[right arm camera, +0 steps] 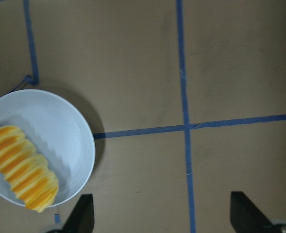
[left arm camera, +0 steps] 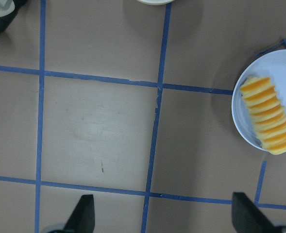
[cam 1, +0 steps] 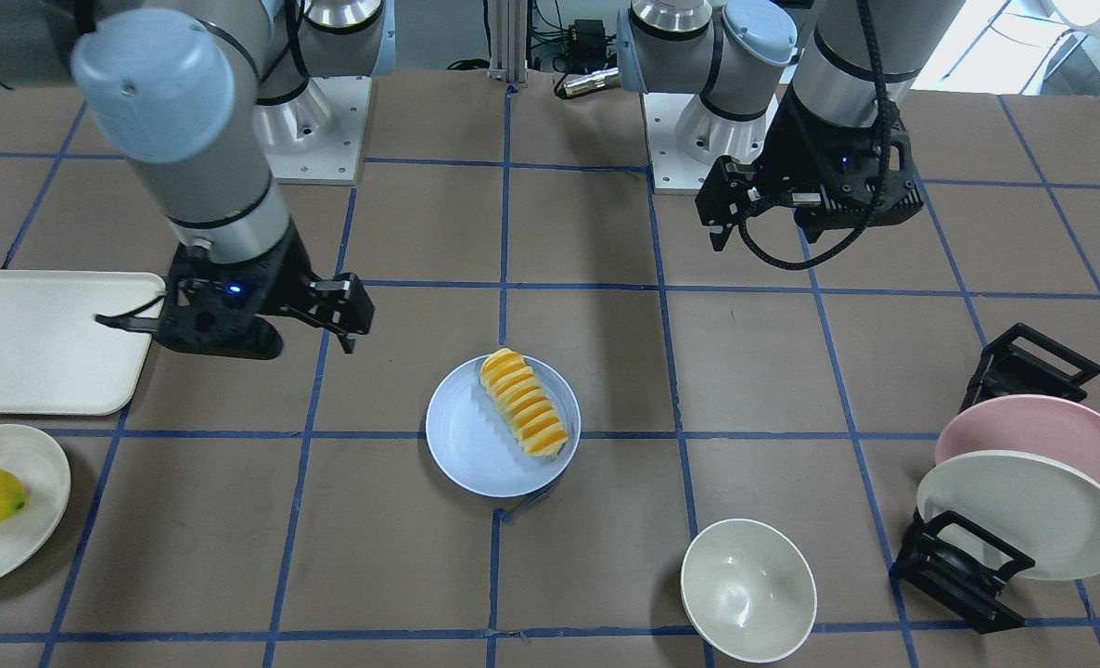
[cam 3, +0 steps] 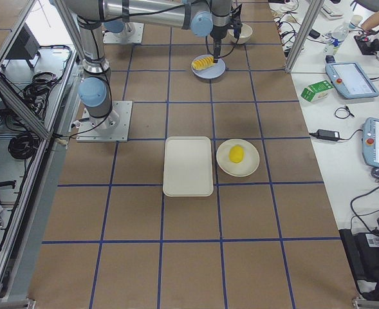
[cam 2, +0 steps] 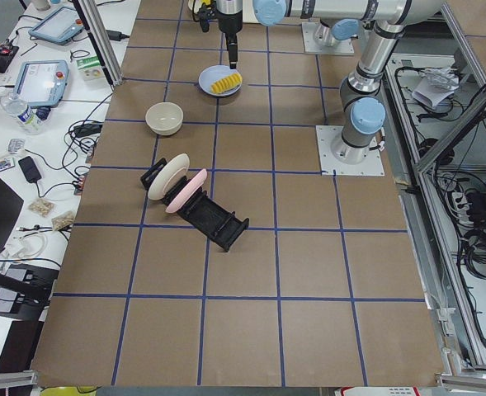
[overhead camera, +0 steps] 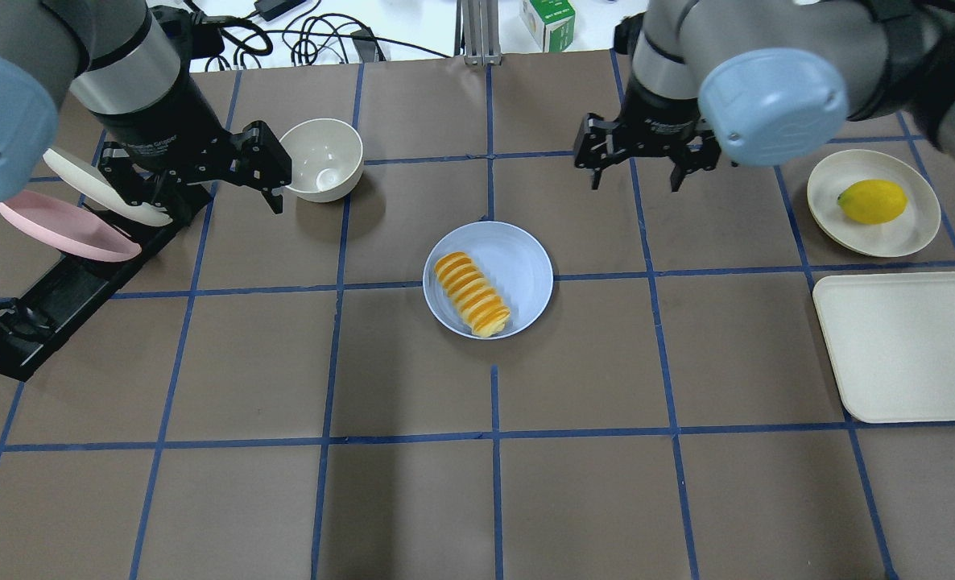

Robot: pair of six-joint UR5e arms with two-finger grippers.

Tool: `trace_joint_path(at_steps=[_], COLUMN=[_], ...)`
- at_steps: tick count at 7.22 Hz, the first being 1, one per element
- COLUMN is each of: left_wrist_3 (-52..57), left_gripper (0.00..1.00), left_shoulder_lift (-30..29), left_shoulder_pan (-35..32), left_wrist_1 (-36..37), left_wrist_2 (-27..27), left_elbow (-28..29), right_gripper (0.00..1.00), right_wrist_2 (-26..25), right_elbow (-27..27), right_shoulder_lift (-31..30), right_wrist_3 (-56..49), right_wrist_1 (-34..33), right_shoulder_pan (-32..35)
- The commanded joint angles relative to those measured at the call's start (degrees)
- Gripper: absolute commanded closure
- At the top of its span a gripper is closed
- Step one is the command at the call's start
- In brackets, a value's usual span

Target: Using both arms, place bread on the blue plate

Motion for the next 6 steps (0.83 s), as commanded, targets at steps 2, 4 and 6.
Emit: trace_joint_path(at_steps=[2,4,6], left_wrist_3=[0.0,0.0,0.0], left_gripper=[0.0,0.0,0.0], left_shoulder_lift=[0.1,0.1,0.3], left_shoulder_pan=[-0.1,-0.1,0.2], left_wrist_1=[-0.1,-0.1,-0.2], left_wrist_2=[0.1,0.1,0.3], left_elbow=[0.0,0.0,0.0], right_gripper=[0.0,0.0,0.0], right_wrist_2=[-1.7,-1.7,0.5], right_elbow=[0.6,0.5,0.5], right_shoulder_lift=[-5.0,-5.0,-7.1], right_wrist_3=[-0.3,-4.2,-4.4], right_wrist_1=[4.6,7.7,7.7], right_shoulder_pan=[-2.5,-3.1,-3.0])
